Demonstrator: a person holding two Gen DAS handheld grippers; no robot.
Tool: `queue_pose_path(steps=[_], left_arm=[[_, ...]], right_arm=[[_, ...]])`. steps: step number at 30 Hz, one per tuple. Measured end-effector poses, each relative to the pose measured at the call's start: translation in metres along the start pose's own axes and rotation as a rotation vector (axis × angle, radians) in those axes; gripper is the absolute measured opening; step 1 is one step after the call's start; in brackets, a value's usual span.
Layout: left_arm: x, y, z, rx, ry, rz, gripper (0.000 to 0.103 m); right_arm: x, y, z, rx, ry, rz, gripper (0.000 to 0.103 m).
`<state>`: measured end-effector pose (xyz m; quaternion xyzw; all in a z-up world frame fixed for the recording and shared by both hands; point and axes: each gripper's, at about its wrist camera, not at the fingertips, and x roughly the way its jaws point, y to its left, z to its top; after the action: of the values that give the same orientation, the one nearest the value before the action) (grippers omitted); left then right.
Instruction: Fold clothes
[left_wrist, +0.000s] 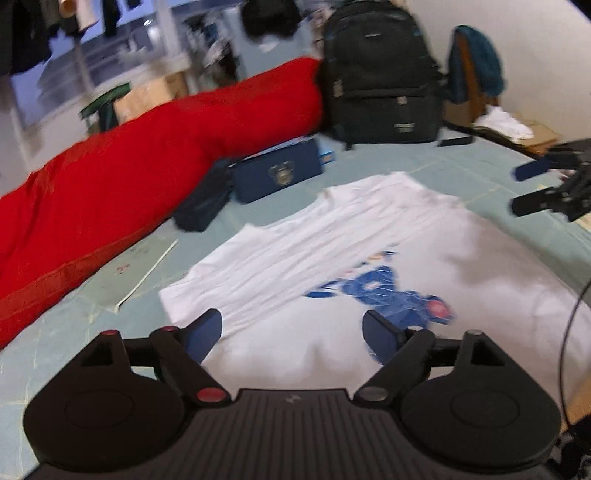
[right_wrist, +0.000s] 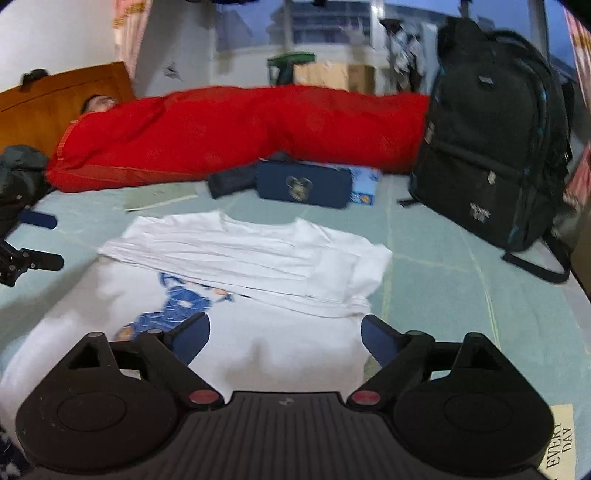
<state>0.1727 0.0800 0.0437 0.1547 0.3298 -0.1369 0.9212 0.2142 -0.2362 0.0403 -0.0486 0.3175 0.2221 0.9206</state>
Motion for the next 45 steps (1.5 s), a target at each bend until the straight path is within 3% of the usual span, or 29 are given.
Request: queue_pose_path(steps=[7,12,15,18,22,28,33,38,45], left_arm=[[0.014,-0.05,-0.064,-0.04,0.066,-0.061,0.083],[0.009,-0.057,-0.106,-0.16,0.122,-0.045,0.084],[-0.012,-0.054,-0.121,-0.22,0.133,-0.042,0.084],[-0.028,-0.059,-0.127,-0.217,0.145,-0.014,0.085],[-0.044,-0.076,-0.117,-0.197,0.089,0.005,0.085],[-0.032,-0.111,-0.095,-0.135,0.017,0.038,0.085],[-0.014,-0.128,-0.115,-0.155,0.065,0.037,0.085],[-0.024,-0.121,-0.138,-0.255,0.021,0.05,0.089],[-0.034,-0.134,-0.123,-0.134,-0.021,0.124,0.089]], right_arm=[[0.02,0.038,-0.047,-0.027,0.126,0.073,0.093],[0.02,0.048,-0.086,-0.009,0.196,0.054,0.093],[0.004,0.049,-0.105,-0.007,0.187,0.029,0.098],[-0.008,0.048,-0.119,0.004,0.176,0.028,0.101],[-0.014,0.05,-0.13,-0.006,0.152,0.023,0.103],[-0.015,0.049,-0.137,-0.015,0.12,0.025,0.103],[-0.019,0.053,-0.147,-0.048,0.069,0.016,0.103],[-0.02,0.053,-0.155,-0.066,0.016,0.014,0.103],[-0.021,0.055,-0.156,-0.072,0.006,0.004,0.103]])
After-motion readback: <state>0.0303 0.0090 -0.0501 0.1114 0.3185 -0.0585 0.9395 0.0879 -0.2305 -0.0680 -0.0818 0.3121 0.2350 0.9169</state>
